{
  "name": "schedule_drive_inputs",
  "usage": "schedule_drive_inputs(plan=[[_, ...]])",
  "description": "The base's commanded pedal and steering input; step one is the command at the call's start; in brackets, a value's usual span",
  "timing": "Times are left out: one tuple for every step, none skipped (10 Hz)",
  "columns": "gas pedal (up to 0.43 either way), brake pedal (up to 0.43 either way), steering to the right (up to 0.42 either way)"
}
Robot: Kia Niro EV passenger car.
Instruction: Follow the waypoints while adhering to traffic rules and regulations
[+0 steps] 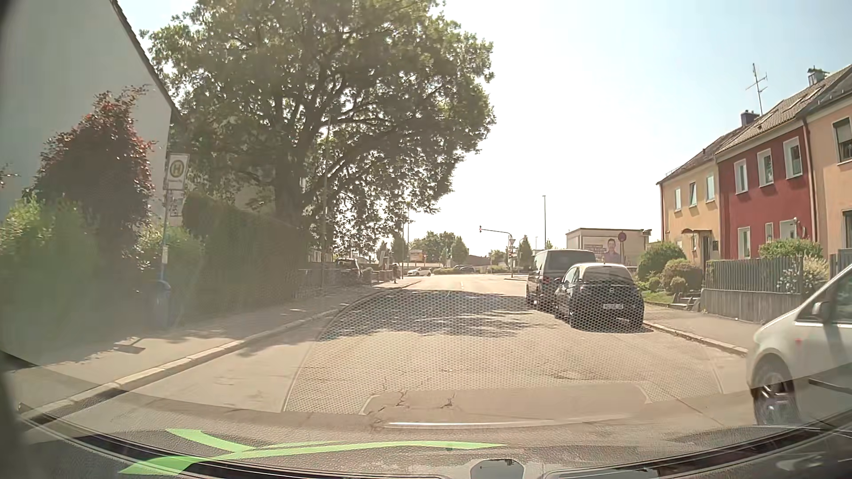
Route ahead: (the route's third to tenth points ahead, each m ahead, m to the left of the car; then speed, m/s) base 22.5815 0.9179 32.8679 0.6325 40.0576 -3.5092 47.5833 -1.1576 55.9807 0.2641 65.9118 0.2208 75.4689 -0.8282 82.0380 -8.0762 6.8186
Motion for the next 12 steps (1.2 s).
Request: schedule_drive_inputs(plan=[[0.13, 0.0, 0.003], [0.118, 0.0, 0.003], [0.098, 0.0, 0.003], [0.067, 0.0, 0.003], [0.059, 0.0, 0.003], [0.039, 0.0, 0.003], [0.039, 0.0, 0.003], [0.039, 0.0, 0.003], [0.039, 0.0, 0.003], [0.028, 0.0, 0.003], [0.02, 0.0, 0.004], [0.02, 0.0, 0.004]])
